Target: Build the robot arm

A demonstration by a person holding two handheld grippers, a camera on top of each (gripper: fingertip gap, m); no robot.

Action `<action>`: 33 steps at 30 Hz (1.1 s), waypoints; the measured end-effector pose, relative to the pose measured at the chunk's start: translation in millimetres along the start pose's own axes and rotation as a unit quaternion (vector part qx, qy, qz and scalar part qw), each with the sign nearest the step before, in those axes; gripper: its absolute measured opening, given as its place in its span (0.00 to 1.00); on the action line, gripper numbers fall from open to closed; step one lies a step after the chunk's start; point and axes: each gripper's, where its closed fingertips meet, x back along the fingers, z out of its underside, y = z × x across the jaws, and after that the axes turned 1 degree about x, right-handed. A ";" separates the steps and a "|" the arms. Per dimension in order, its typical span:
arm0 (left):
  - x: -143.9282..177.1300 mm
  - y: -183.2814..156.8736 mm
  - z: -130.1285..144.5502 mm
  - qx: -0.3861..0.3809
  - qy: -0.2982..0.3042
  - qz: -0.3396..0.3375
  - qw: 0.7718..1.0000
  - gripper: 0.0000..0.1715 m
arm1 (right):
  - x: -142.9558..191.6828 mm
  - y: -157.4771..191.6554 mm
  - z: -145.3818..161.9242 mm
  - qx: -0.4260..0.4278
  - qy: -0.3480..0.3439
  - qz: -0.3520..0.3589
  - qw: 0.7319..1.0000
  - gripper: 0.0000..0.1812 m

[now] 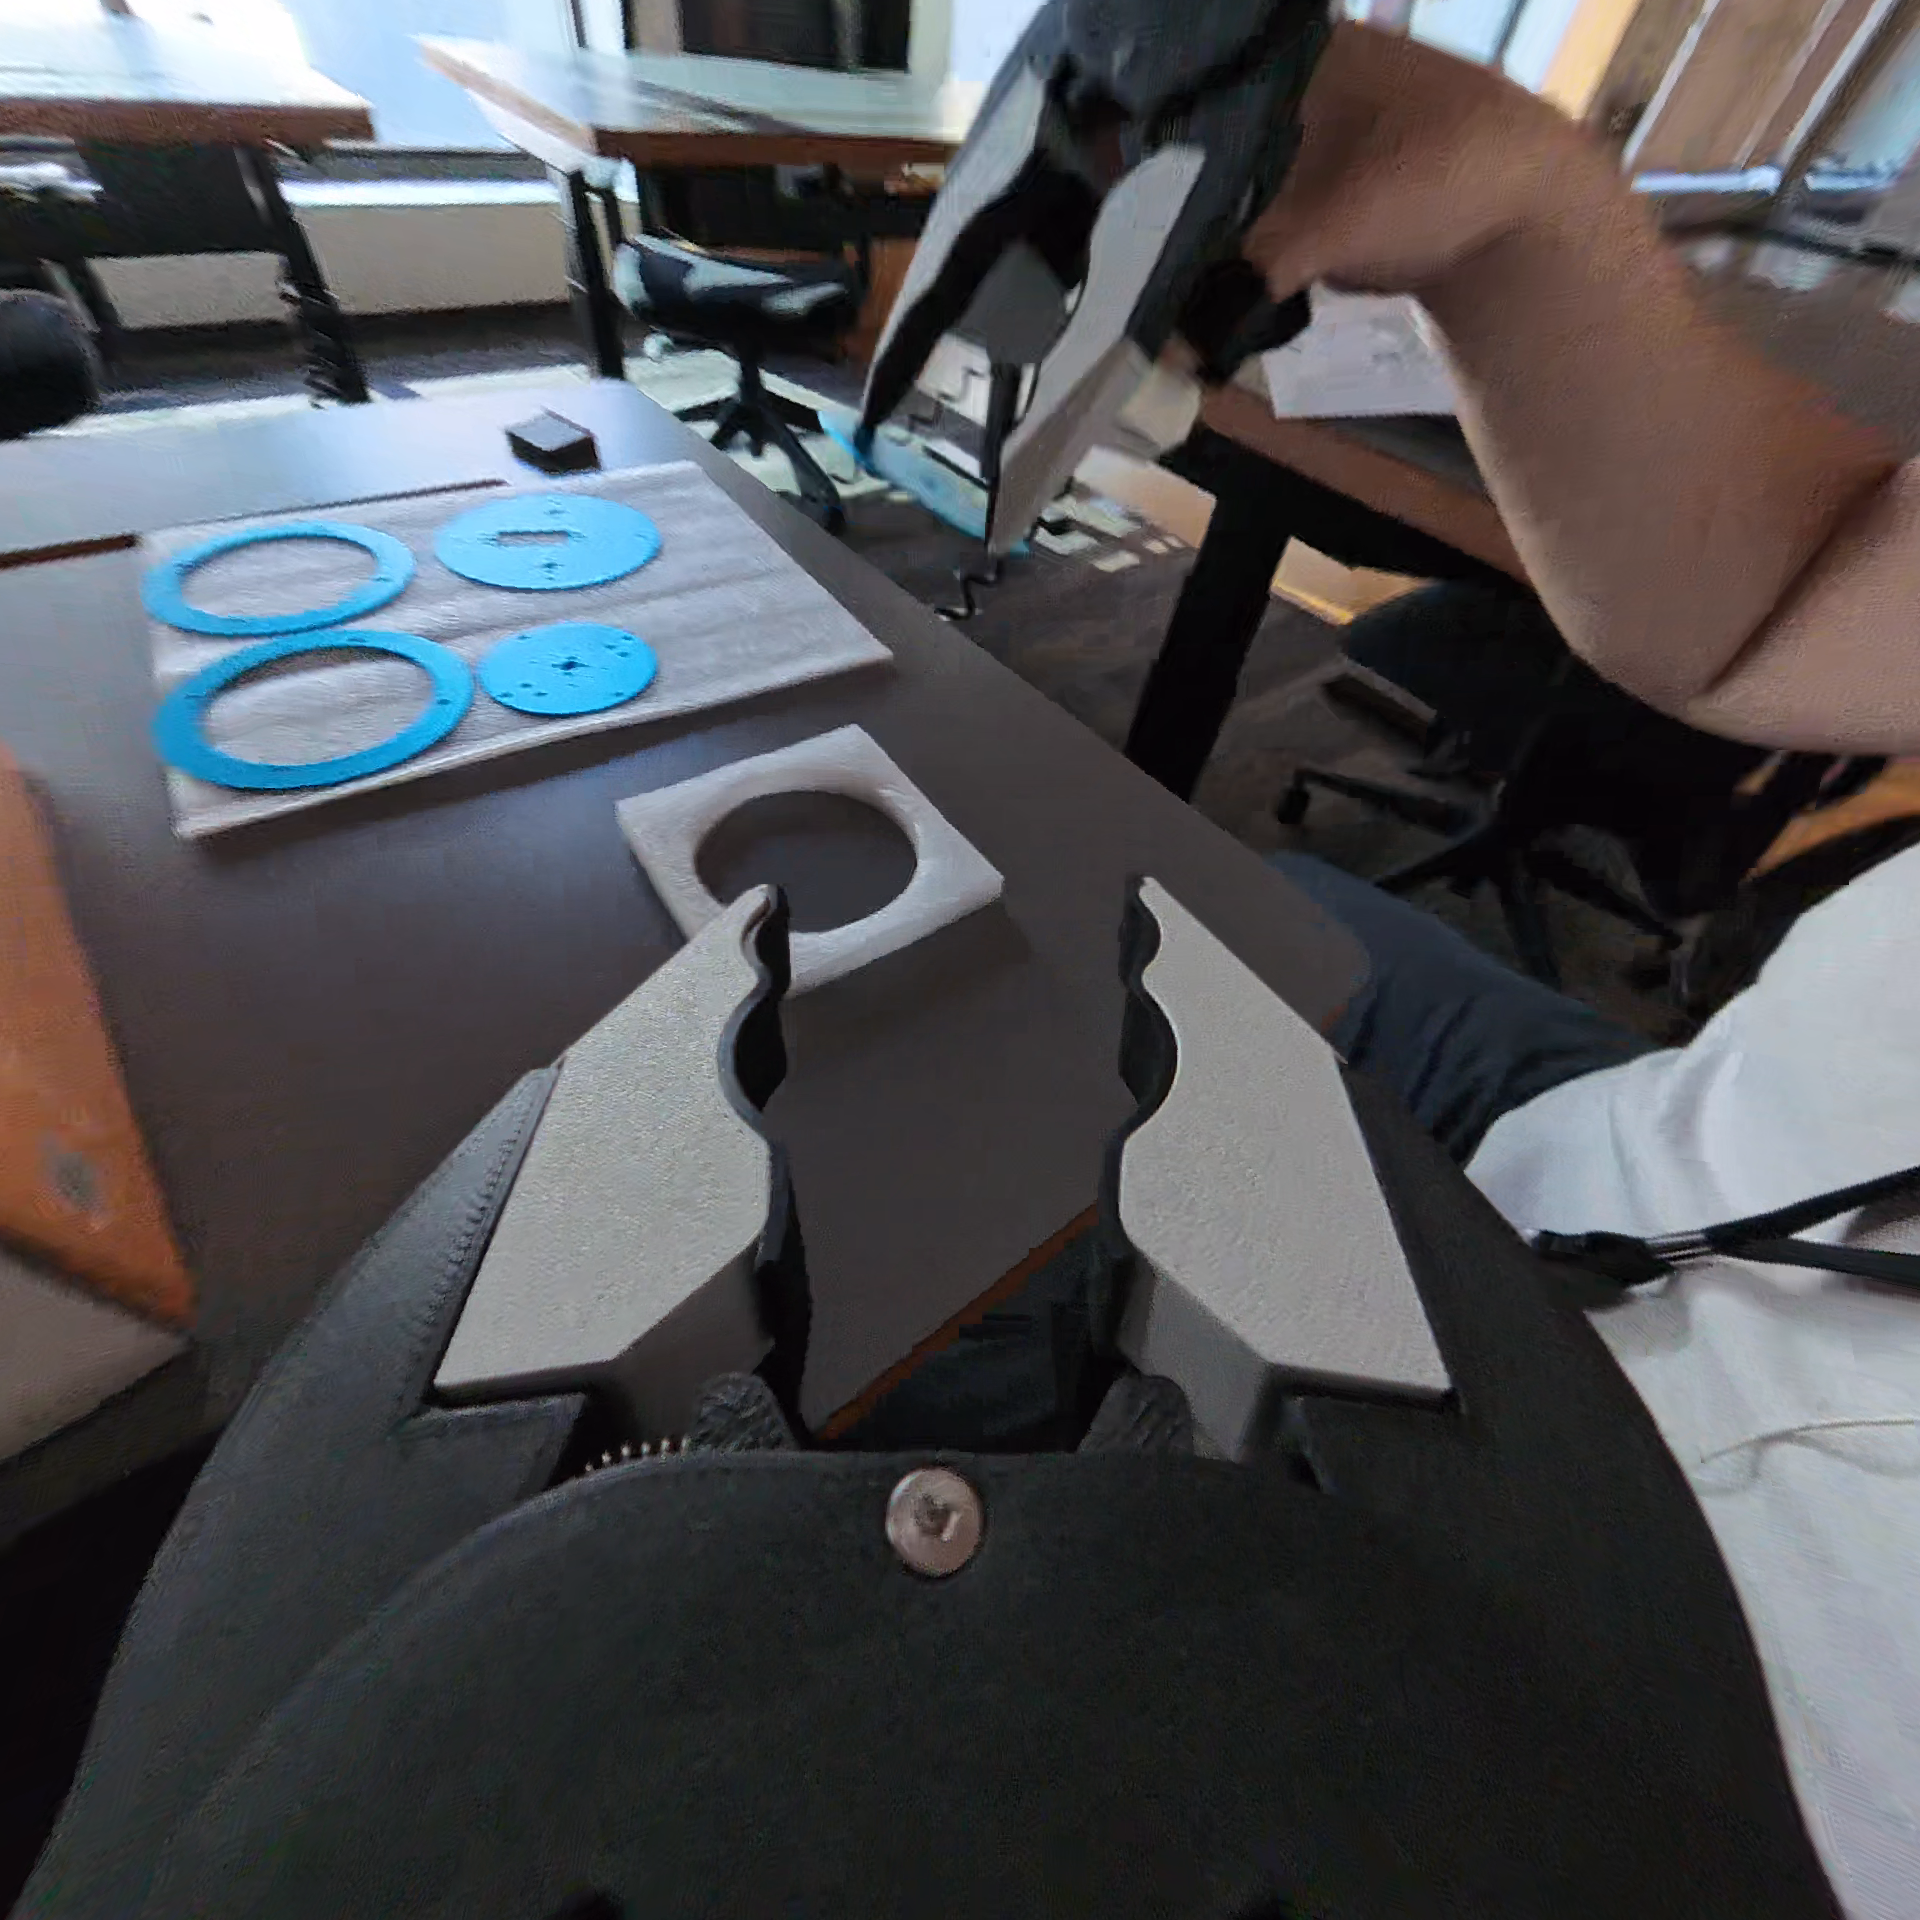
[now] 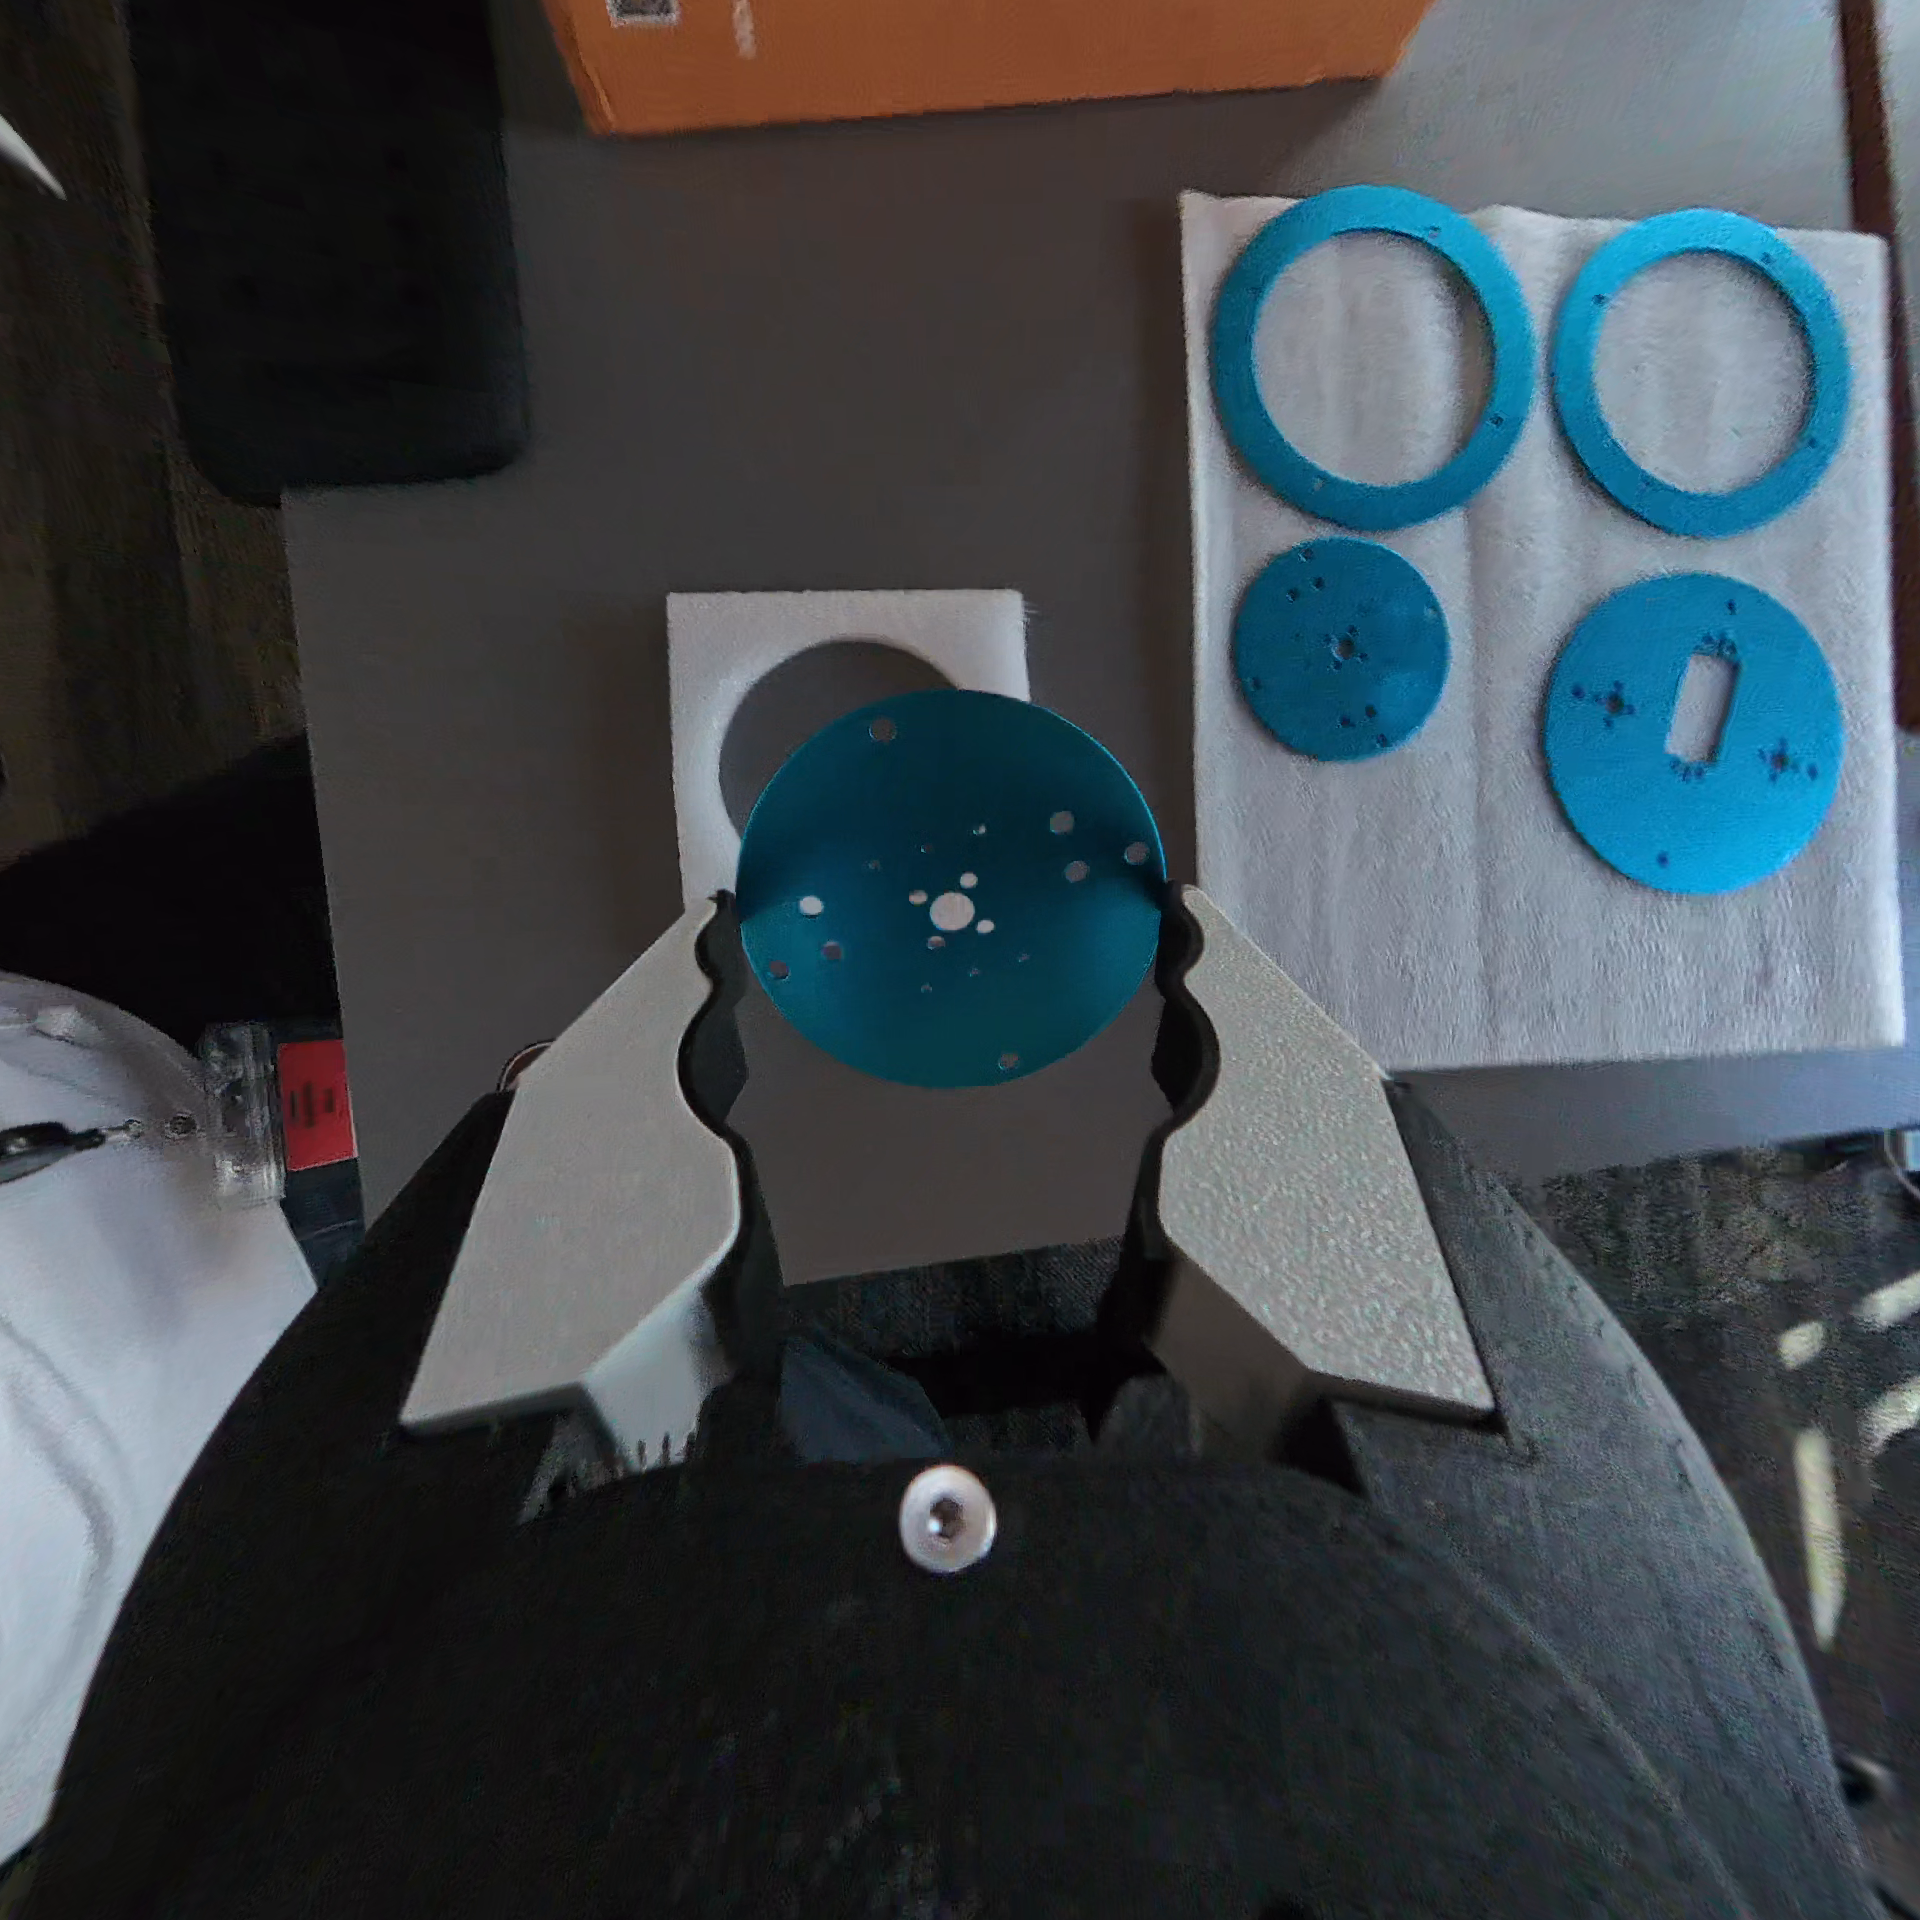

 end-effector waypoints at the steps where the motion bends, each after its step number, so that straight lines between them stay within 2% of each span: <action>1: -20.4 -3.0 7.0 -0.014 0.017 0.016 1.000 0.36 | 11.4 -4.6 10.7 -0.023 -0.017 0.006 1.000 0.44; 5: -89.1 -3.4 25.7 -0.088 0.082 0.049 0.992 0.33 | 32.7 -12.6 55.6 -0.081 -0.041 0.022 0.996 0.44; 8: -121.3 -5.5 51.3 -0.166 0.180 0.079 0.966 0.34 | 36.9 -9.5 83.8 -0.086 -0.026 0.023 0.996 0.44; 12: -135.2 9.6 81.9 -0.273 0.302 0.071 0.911 0.28 | 41.4 -11.2 112.2 -0.091 -0.007 0.013 0.996 0.44; 14: -137.0 16.1 90.6 -0.295 0.340 0.068 0.890 0.20 | 44.4 -14.7 120.8 -0.090 -0.006 0.011 0.996 0.44; 16: -137.9 18.5 97.7 -0.292 0.368 0.075 0.880 0.12 | 47.0 -16.9 125.4 -0.090 -0.010 0.006 0.996 0.44; 21: -138.2 14.5 99.7 -0.273 0.388 0.090 0.876 0.07 | 64.0 -11.7 111.4 -0.066 -0.023 0.007 0.998 0.44; 27: -140.5 7.1 87.7 -0.282 0.356 0.081 0.887 0.07 | 68.7 -13.3 107.1 -0.047 -0.008 0.015 0.999 0.44; 30: -141.0 6.4 85.3 -0.295 0.349 0.084 0.885 0.07 | 67.7 -18.7 112.8 -0.034 0.019 0.024 0.999 0.44; 33: -141.5 5.9 86.6 -0.314 0.350 0.095 0.877 0.07 | 71.7 -23.9 105.8 -0.022 0.019 0.029 0.999 0.44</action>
